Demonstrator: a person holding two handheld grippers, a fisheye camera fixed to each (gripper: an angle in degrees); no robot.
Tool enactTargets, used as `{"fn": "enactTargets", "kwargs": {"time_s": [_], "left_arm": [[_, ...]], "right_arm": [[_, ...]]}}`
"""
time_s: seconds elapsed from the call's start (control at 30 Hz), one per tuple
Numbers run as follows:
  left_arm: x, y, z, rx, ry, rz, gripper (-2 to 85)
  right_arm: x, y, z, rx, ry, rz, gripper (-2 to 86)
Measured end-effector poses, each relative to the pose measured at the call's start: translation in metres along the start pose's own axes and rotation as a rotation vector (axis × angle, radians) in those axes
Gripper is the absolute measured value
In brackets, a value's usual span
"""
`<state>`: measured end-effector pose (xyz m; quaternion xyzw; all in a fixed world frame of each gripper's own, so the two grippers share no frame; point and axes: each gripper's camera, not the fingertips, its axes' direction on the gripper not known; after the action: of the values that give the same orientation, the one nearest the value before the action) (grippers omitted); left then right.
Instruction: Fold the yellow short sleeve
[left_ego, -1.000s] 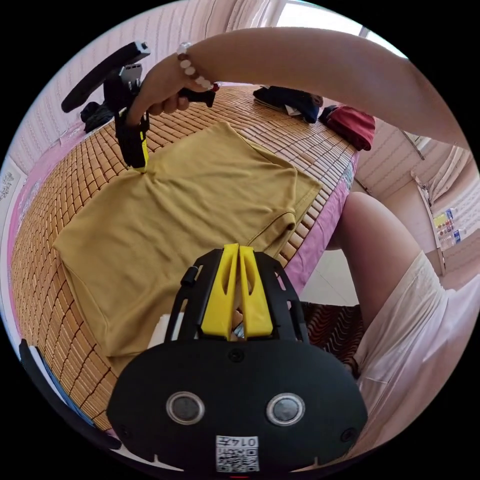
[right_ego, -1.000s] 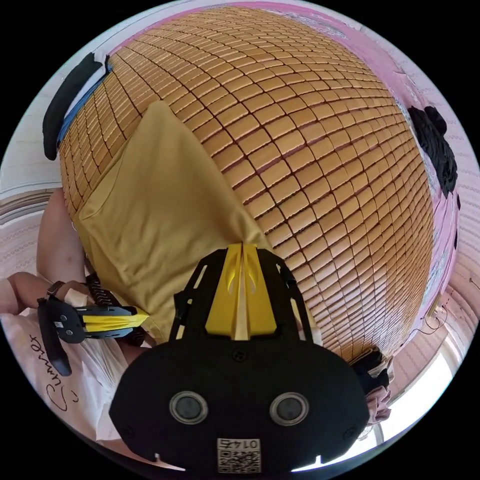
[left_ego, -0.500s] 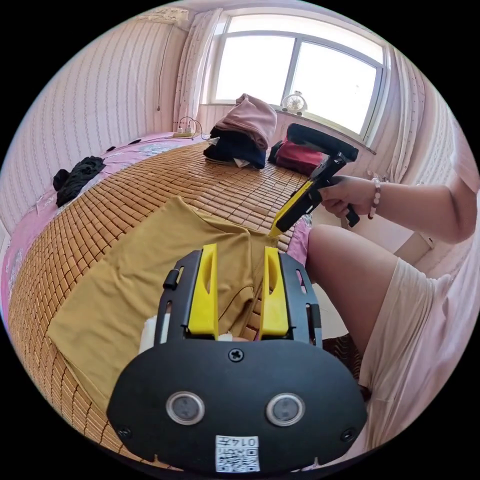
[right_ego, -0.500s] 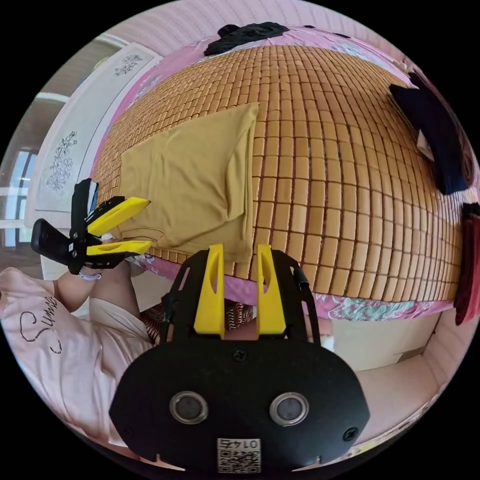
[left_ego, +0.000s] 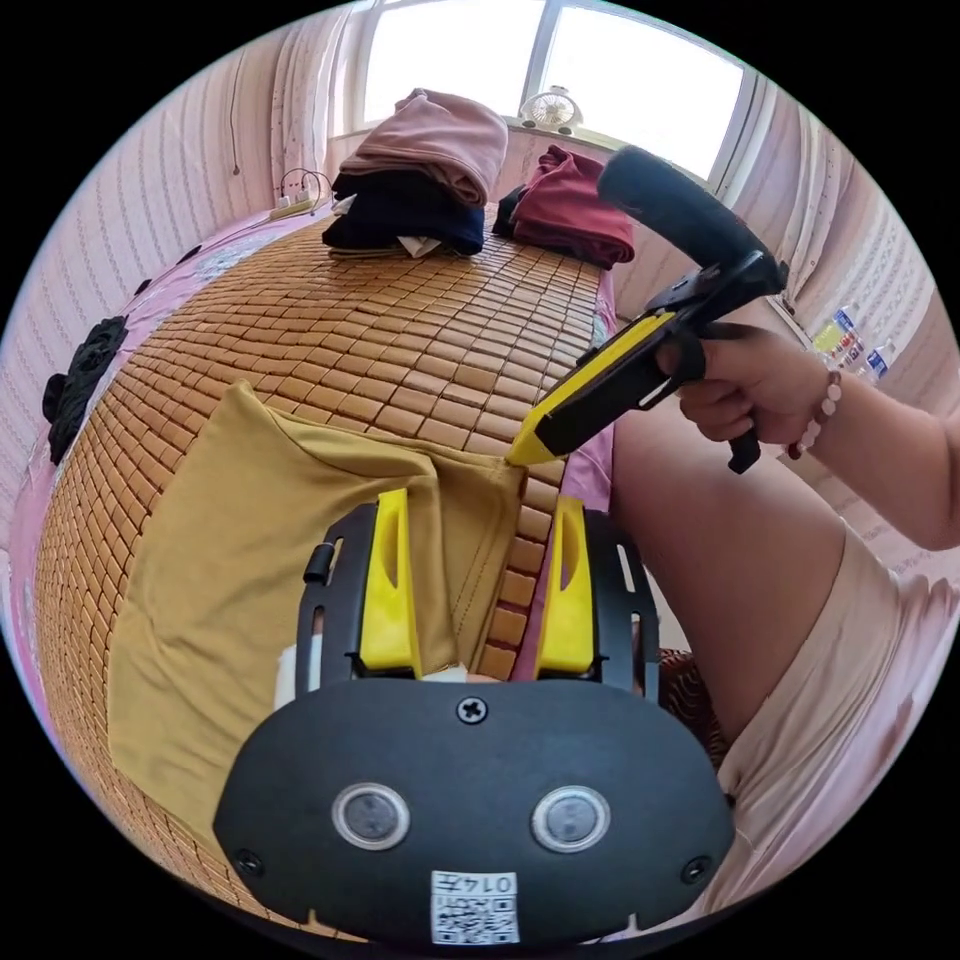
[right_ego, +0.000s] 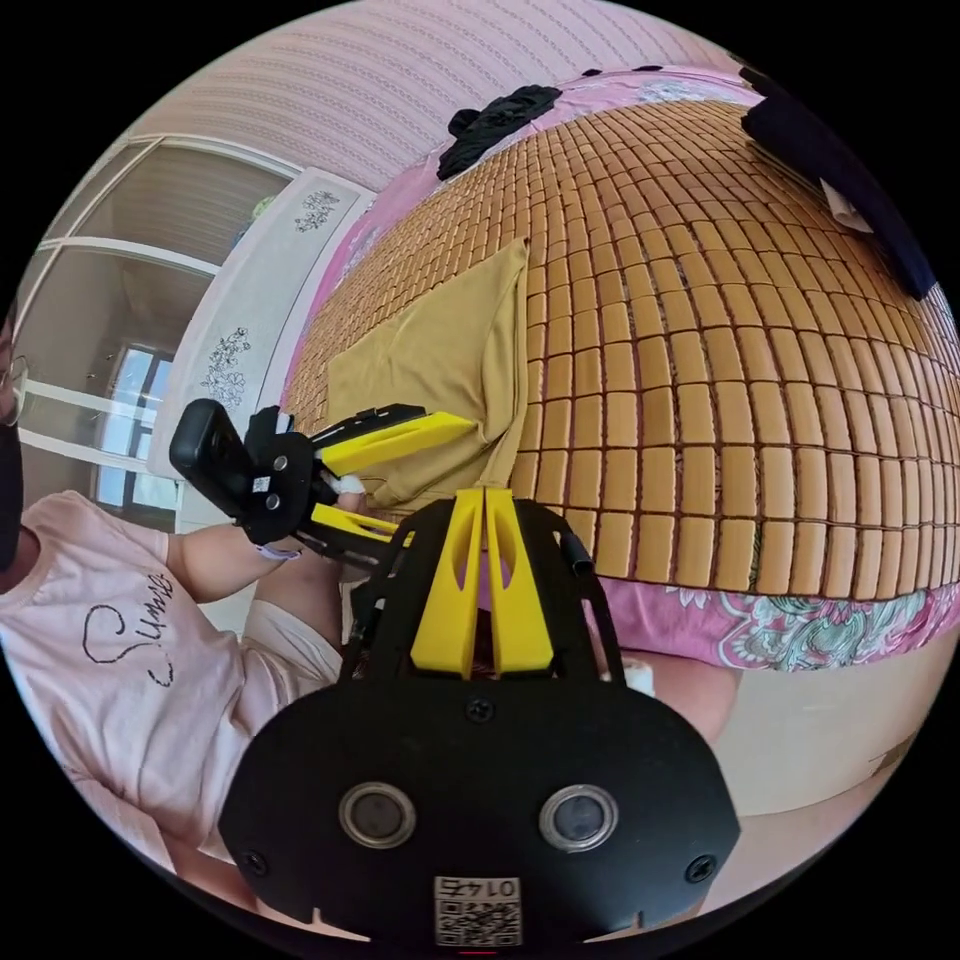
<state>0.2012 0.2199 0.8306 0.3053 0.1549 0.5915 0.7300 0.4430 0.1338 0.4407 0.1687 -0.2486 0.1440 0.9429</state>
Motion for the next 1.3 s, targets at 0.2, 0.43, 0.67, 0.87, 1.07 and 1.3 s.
{"fn": "enactTargets", "kwargs": {"time_s": [0.2, 0.43, 0.67, 0.87, 1.07, 1.3], "left_arm": [[-0.002, 0.004, 0.011, -0.002, -0.037, -0.102, 9.5], [-0.007, 0.005, 0.010, -0.012, -0.025, -0.113, 6.7], [0.006, 0.012, 0.000, 0.021, -0.031, -0.003, 13.5], [0.009, 0.016, -0.018, 0.082, -0.248, -0.042, 0.9], [0.002, 0.029, -0.042, 0.044, 0.020, -0.006, -0.7], [0.043, 0.068, -0.105, 0.177, 0.190, 0.211, -0.9]], "right_arm": [[0.032, 0.007, -0.024, 0.075, -0.185, -0.008, 0.4], [0.071, 0.016, -0.032, 0.060, -0.114, 0.143, 10.2], [0.073, 0.006, -0.023, -0.031, -0.137, 0.092, 3.0], [0.066, -0.002, -0.041, 0.009, -0.345, 0.010, 5.0], [0.111, 0.002, -0.042, 0.112, -0.252, 0.242, 14.4], [0.131, 0.024, -0.045, 0.405, -0.287, 0.413, 5.6]]}}
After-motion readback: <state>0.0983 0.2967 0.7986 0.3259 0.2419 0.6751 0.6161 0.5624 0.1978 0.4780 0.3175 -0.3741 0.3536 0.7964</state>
